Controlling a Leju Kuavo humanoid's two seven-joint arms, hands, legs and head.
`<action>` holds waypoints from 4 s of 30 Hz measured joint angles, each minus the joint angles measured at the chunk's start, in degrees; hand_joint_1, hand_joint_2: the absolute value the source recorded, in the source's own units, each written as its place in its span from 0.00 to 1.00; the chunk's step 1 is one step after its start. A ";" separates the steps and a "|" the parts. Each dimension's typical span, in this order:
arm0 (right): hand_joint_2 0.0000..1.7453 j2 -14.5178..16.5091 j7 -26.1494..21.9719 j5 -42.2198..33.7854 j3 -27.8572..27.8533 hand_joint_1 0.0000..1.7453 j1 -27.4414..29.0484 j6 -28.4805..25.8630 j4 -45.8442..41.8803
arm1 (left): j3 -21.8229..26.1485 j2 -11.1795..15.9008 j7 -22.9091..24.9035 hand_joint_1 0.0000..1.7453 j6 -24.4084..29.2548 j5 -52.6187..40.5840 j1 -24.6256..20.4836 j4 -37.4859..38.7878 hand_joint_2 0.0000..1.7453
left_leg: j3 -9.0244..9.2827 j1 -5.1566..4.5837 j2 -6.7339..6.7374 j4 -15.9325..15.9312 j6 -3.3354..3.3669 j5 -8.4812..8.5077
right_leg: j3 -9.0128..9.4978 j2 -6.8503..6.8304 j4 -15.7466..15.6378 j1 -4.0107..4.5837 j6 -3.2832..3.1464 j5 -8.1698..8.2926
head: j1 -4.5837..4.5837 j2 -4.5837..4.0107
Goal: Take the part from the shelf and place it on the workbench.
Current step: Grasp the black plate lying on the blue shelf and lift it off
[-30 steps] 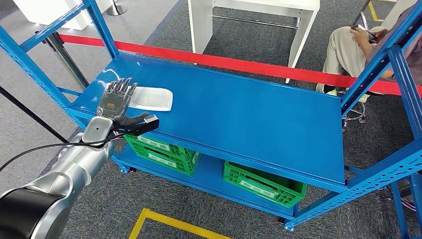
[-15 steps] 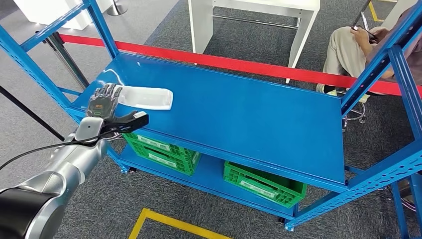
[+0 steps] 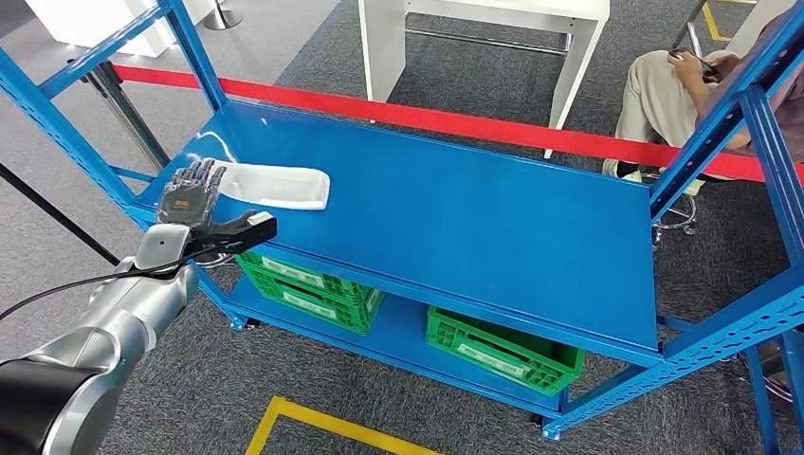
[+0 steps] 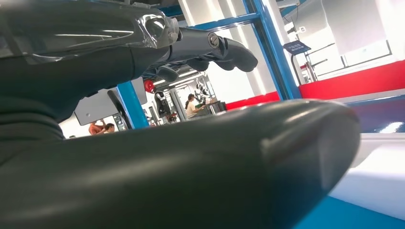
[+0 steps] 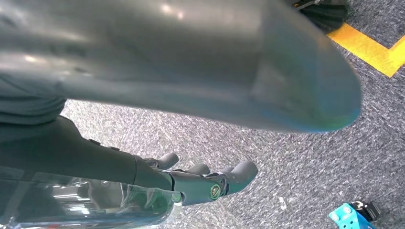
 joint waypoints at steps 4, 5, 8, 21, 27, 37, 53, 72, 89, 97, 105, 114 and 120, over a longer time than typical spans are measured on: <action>0.00 0.00 0.00 0.00 0.13 0.00 0.00 -0.02 0.00 | 0.01 0.00 -0.09 0.00 -0.19 -0.16 0.00 0.02 0.00 | 0.00 0.00 0.00 0.00 0.00 0.00 | 0.00 0.00 0.00 0.00 0.00 0.00 | 0.00 0.00; 0.00 0.00 0.00 0.01 0.15 0.00 0.00 -0.03 0.00 | 0.01 0.00 -0.14 0.00 -0.36 -0.24 0.00 0.02 0.00 | 0.00 0.00 0.00 0.00 0.00 0.00 | 0.00 0.00 0.00 0.00 0.00 0.00 | 0.00 0.00; 0.00 0.00 -0.03 0.05 0.23 0.00 -0.01 -0.09 0.00 | 0.01 0.00 -0.22 0.00 -1.02 -0.46 0.01 0.04 0.00 | 0.00 0.00 0.00 0.00 0.00 0.00 | 0.00 0.00 0.00 0.00 0.00 0.00 | -0.01 0.00; 0.00 0.00 -1.43 0.25 0.45 0.00 0.00 0.01 0.00 | 3.05 -0.44 -3.01 0.00 -5.34 4.26 0.16 0.17 0.00 | 0.00 0.00 0.00 0.00 0.00 0.00 | 0.00 0.00 0.00 0.00 0.00 0.00 | -0.01 0.00; 0.00 0.00 -1.73 0.79 0.46 0.00 0.00 0.01 0.00 | 3.75 -0.37 -3.61 0.00 -5.57 3.64 0.30 0.18 0.00 | 0.00 0.00 0.00 0.00 0.00 0.00 | 0.00 0.00 0.00 0.00 0.00 0.00 | -0.01 0.00; 0.00 0.04 -1.50 0.85 0.46 0.00 -0.01 0.05 0.00 | 3.71 -0.43 -4.10 0.00 -4.71 1.88 0.56 0.20 0.00 | 0.00 -0.02 0.00 0.02 0.00 -0.01 | 0.00 0.00 -0.01 -0.04 0.00 0.00 | 0.00 0.00; 0.00 0.34 -1.40 0.69 0.39 0.00 -0.06 0.19 0.00 | 3.32 -1.38 -4.43 0.00 -5.14 0.66 0.37 0.20 0.00 | 1.23 0.10 0.25 -0.55 2.14 -0.58 | -0.41 -0.28 2.65 -0.29 1.53 -0.54 | 0.24 0.00; 0.00 0.32 -1.30 0.71 0.36 0.00 0.09 0.36 0.00 | 3.29 -1.79 -4.98 0.00 -5.58 0.68 0.64 0.31 0.00 | 3.44 0.45 0.14 -0.31 0.96 -2.59 | -2.18 0.09 0.38 -0.28 0.08 1.73 | 0.13 0.00; 0.00 0.31 -1.46 1.17 0.36 0.00 0.03 0.33 0.00 | 3.83 -2.10 -6.34 0.00 -8.65 2.66 0.96 0.31 0.00 | 4.12 0.41 0.17 -1.05 -0.67 -3.03 | -1.56 -0.04 0.08 -0.17 -0.11 1.69 | 0.16 0.00; 0.00 0.31 -0.98 1.21 0.36 0.00 -0.03 0.33 0.00 | 3.81 -2.51 -6.58 0.00 -9.05 1.81 1.08 0.31 0.00 | 4.15 0.41 0.17 -1.04 -0.58 -3.09 | -1.42 -0.05 -0.12 -0.17 -0.08 1.71 | 0.16 0.00; 0.00 0.31 -0.87 1.36 0.36 0.00 -0.04 0.43 0.00 | 3.73 -3.01 -6.54 0.00 -8.92 0.89 1.15 0.31 0.00 | 4.17 0.41 0.17 -1.04 -0.56 -3.10 | -1.40 -0.06 -0.14 -0.17 -0.07 1.71 | 0.15 0.00; 0.00 0.30 -0.91 1.44 0.36 0.00 -0.04 0.47 0.00 | 3.55 -3.17 -6.39 0.00 -8.94 0.51 1.19 0.31 1.00 | 4.18 0.41 0.17 -1.04 -0.56 -3.10 | -1.38 -0.06 -0.14 -0.17 -0.07 1.71 | 0.16 0.00; 0.00 0.28 -1.43 2.06 0.36 0.00 0.00 0.50 0.00 | 3.12 -2.66 -6.71 0.00 -10.19 -1.22 1.55 0.32 1.00 | 4.18 0.41 0.17 -1.04 -0.56 -3.11 | -1.37 -0.05 -0.14 -0.17 -0.07 1.71 | 0.16 0.00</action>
